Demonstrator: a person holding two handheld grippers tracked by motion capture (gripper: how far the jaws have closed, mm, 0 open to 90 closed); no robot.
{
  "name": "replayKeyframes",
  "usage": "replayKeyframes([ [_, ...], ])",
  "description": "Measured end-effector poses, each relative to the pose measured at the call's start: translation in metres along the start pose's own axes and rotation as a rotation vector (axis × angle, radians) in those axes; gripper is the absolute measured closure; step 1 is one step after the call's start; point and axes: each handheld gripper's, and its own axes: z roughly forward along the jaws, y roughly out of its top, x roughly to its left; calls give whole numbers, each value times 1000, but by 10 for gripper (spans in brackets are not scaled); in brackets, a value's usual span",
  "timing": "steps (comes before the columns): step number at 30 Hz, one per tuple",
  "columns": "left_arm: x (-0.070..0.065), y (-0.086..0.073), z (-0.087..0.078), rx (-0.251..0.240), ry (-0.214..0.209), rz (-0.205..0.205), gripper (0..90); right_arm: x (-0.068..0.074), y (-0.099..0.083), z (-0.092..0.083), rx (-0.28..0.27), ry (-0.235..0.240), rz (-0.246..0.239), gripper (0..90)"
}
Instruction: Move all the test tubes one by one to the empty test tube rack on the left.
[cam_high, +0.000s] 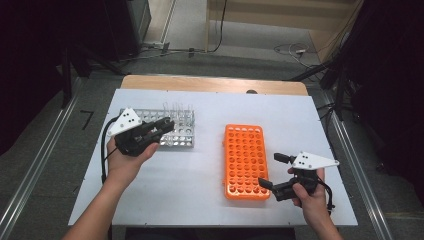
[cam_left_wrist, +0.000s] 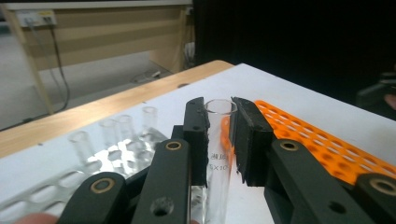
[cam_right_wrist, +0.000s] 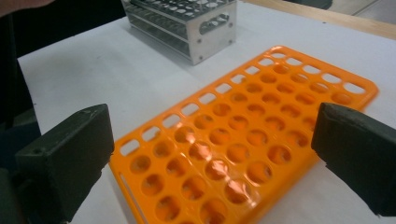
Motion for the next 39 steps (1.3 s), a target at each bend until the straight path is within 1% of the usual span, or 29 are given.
replayKeyframes([
  [1,4,1,1,-2,14,-3,762,-2,-2,-3,0,-4,2,0],
  [2,4,1,1,-2,14,-3,762,-3,-5,-5,-1,-5,9,0],
  [3,9,3,2,0,27,-6,761,-5,-7,-8,-5,0,12,0],
  [4,18,5,4,-3,49,-12,761,-6,-9,-10,-7,3,18,0],
  [5,23,5,6,-4,64,-18,761,-7,-11,-12,-5,7,20,0],
  [6,23,5,6,-4,64,-18,761,-8,-13,-14,4,3,20,0],
  [7,28,6,7,-7,74,-24,762,-9,-14,-15,10,-2,23,0],
  [8,37,8,9,-11,101,-38,761,-10,-16,-16,13,-7,25,0],
  [9,37,8,9,-11,101,-38,762,-11,-18,-17,17,-8,32,0],
  [11,45,9,13,-18,129,-55,761,-14,-21,-19,18,-10,40,0],
  [12,52,11,16,-26,149,-70,761,-15,-21,-19,14,-15,43,0],
  [13,52,11,16,-26,149,-70,761,-15,-21,-19,11,-15,46,0],
  [15,59,12,20,-35,156,-100,762,-16,-21,-19,7,-14,43,0],
  [16,64,13,25,-40,179,-103,762,-16,-21,-18,7,-12,39,0],
  [17,64,13,25,-40,179,-103,762,-15,-21,-18,12,-12,38,0],
  [19,69,12,30,-39,200,-104,762,-15,-21,-17,18,-12,35,0],
  [23,79,7,41,-46,230,-134,762,-16,-21,-18,12,-11,41,0],
  [24,84,5,46,-48,260,-139,762,-17,-22,-19,11,-10,43,0],
  [29,92,-1,53,-50,291,-163,762,-19,-23,-20,4,-12,49,0],
  [31,94,-3,57,-45,299,-164,762,-19,-23,-20,5,-13,52,0],
  [33,96,-6,62,-35,300,-166,762,-20,-23,-20,4,-11,52,0],
  [34,96,-6,62,-35,300,-166,762,-20,-23,-20,3,-11,54,0],
  [35,96,-8,65,-30,295,-177,762,-20,-23,-21,4,-10,56,0],
  [37,96,-9,66,-26,299,-174,761,-20,-23,-21,4,-10,57,0],
  [39,95,-11,68,-18,308,-164,762,-22,-23,-22,-8,-14,60,0],
])
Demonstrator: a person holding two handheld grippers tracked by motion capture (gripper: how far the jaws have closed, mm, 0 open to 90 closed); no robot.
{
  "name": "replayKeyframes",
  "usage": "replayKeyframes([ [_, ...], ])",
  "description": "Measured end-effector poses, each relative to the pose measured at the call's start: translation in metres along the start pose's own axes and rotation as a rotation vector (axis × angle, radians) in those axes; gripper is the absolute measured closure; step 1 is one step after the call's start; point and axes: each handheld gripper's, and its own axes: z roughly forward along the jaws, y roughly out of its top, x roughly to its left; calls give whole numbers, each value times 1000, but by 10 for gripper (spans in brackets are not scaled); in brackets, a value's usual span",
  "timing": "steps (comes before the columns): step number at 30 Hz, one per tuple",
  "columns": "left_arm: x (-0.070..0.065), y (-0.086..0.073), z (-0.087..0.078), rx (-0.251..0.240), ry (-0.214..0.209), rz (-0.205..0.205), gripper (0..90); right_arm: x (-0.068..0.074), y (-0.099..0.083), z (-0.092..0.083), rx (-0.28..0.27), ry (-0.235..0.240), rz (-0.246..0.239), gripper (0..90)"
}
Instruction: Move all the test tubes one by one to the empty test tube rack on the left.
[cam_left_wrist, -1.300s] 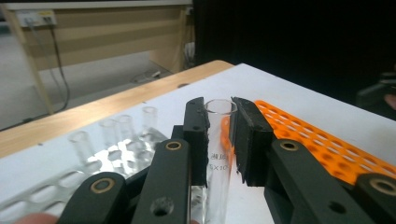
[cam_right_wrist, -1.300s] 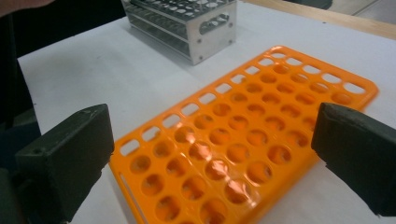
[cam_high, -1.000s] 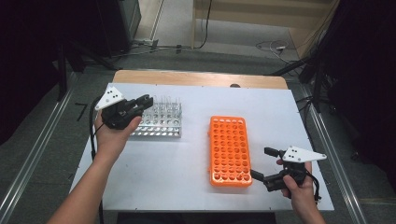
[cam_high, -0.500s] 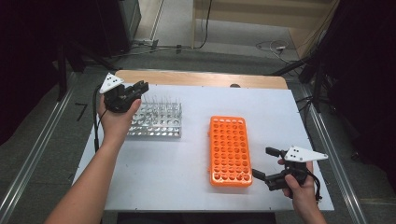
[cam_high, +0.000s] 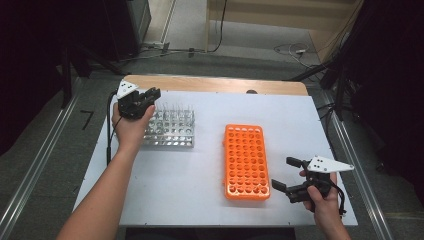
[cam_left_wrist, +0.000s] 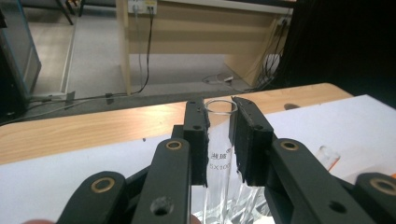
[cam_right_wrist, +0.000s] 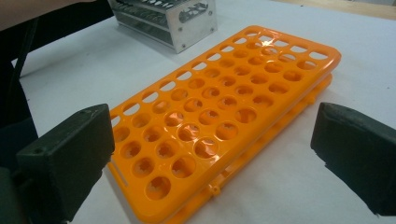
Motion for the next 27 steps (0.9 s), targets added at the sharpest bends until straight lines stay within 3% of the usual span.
replayKeyframes([
  [13,0,-14,5,74,8,9,760,-1,-1,0,-4,5,10,0],
  [21,0,-16,6,87,12,3,752,-1,0,1,-4,7,5,0],
  [27,1,-16,5,129,30,6,673,-2,-1,1,2,4,9,0],
])
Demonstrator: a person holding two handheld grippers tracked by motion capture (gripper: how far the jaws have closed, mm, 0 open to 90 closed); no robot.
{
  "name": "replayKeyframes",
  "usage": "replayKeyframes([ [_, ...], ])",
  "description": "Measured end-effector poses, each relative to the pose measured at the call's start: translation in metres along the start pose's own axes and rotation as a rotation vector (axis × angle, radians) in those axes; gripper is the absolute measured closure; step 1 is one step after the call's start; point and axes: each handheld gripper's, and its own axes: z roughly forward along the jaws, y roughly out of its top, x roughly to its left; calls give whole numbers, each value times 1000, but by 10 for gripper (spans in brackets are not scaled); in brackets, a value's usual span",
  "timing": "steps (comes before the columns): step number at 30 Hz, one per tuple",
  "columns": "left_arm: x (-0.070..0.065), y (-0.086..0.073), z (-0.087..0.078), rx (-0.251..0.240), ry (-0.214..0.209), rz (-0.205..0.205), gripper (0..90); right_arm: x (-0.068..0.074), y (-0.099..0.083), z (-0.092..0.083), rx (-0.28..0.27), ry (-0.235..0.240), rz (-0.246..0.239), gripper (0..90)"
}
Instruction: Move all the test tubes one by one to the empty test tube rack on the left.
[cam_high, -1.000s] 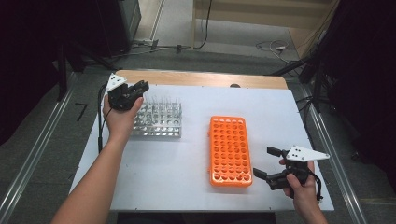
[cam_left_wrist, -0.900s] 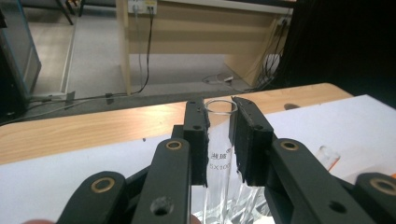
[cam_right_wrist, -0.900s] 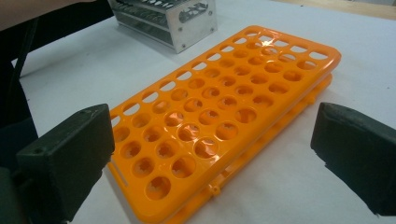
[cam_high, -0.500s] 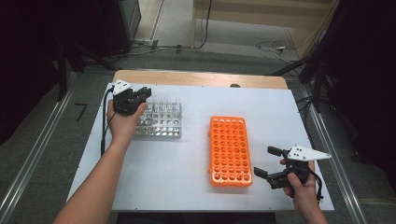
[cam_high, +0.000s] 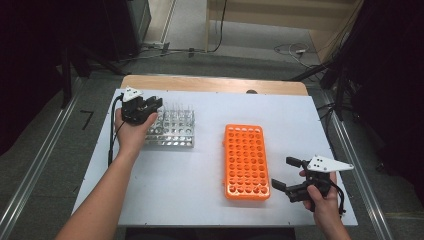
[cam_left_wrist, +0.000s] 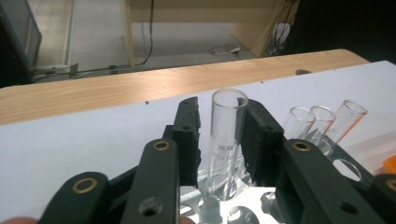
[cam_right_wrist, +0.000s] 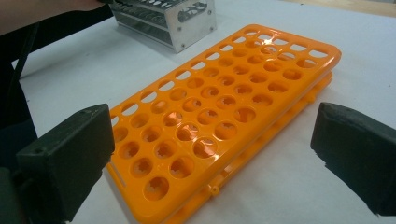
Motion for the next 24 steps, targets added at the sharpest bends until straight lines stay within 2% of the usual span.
replayKeyframes([
  [3,0,0,-1,7,11,5,656,0,0,0,0,0,0,0],
  [5,0,1,-3,3,22,20,710,0,0,1,0,1,-2,0],
  [6,-1,2,-4,0,44,36,713,0,0,1,0,1,1,0],
  [13,-5,1,-2,7,36,84,726,0,0,1,0,1,-2,0],
  [15,-9,0,-1,16,47,119,728,0,-1,1,4,1,0,0],
  [18,-10,-1,-1,27,38,120,679,0,-1,2,5,2,0,0],
  [20,-8,0,-3,15,-1,100,641,0,-1,2,6,1,-2,0],
  [22,-8,1,-4,14,7,96,600,0,-1,2,5,2,-5,0],
  [24,-7,3,-8,16,5,60,538,0,-1,2,5,1,-4,0],
])
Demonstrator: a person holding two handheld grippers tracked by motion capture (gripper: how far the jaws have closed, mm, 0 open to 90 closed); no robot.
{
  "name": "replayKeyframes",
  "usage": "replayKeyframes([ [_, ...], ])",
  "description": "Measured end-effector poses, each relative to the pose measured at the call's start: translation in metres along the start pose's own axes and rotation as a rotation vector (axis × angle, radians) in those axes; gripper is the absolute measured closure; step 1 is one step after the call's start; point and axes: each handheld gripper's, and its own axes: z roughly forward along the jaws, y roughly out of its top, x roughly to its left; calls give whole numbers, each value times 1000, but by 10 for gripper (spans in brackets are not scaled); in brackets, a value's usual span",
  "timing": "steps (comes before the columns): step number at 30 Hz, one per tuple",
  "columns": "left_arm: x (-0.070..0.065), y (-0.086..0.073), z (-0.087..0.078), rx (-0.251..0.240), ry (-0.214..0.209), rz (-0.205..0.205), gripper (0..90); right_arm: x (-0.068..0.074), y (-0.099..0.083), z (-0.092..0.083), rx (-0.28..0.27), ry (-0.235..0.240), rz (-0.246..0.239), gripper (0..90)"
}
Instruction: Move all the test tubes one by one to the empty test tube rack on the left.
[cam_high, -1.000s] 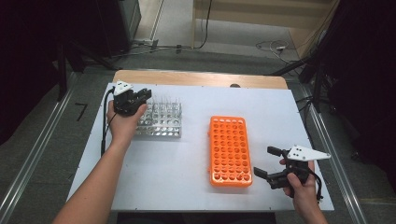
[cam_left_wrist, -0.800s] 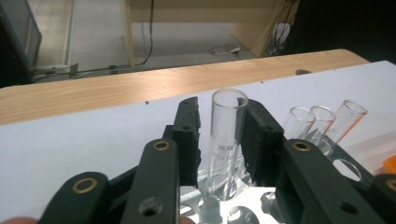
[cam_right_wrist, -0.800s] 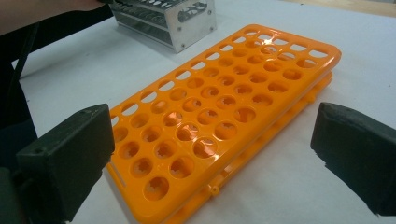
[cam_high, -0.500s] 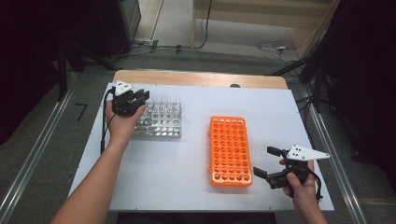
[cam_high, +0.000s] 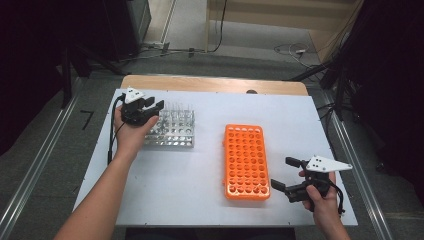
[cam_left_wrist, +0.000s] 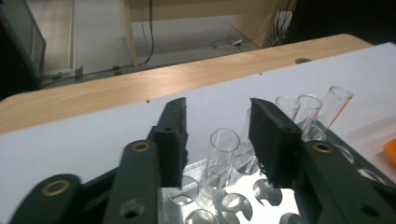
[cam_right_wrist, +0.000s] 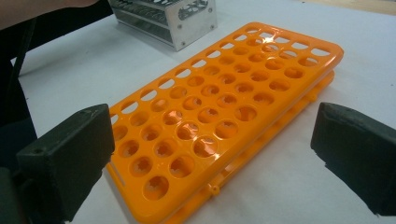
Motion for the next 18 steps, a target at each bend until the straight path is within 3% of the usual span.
replayKeyframes([
  [2,0,1,-5,0,2,-25,492,0,0,0,-1,1,2,0],
  [3,0,1,-8,-8,-6,-35,417,0,0,0,-1,-2,-1,0],
  [4,-1,1,-11,-13,-13,-38,417,0,0,0,-1,-2,-1,0],
  [6,-3,0,-18,-21,-24,-45,265,-1,0,0,-2,-9,0,0],
  [7,-4,-1,-21,-27,-37,-43,234,-1,0,0,-3,-11,0,0],
  [12,-11,-8,-40,-53,-74,-38,105,-1,0,0,-3,-20,4,0],
  [18,-20,-19,-64,-79,-139,-41,12,-2,0,0,-3,-27,5,0],
])
